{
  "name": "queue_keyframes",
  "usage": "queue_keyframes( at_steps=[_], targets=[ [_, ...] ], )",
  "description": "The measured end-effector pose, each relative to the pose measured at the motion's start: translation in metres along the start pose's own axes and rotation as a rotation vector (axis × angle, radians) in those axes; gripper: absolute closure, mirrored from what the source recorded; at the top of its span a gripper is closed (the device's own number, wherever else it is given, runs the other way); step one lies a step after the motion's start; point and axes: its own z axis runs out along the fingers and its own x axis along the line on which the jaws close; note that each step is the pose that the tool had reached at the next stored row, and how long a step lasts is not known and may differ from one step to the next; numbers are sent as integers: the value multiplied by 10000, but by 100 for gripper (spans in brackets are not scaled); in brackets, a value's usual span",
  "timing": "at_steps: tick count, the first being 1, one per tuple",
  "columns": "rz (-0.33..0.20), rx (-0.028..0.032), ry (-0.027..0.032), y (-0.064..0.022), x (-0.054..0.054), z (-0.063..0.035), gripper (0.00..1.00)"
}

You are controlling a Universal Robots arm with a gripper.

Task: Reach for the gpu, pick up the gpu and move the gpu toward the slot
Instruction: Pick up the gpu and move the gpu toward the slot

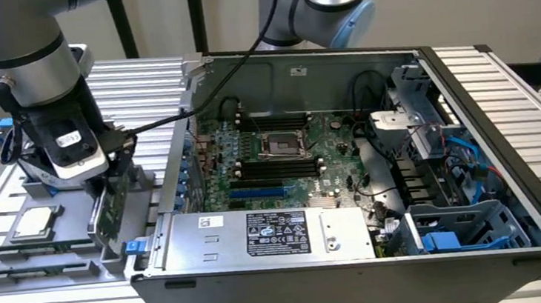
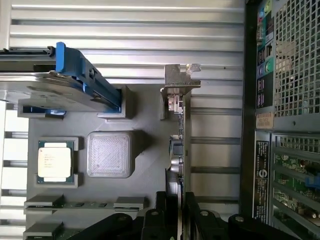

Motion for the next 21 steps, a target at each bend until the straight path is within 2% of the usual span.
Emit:
queue_keyframes(
  at_steps=[12,21],
  targets=[
    [-4,-57,58,13,-152,-537,74],
    [-27,-76,87,10,-366,-952,74]
  ],
)
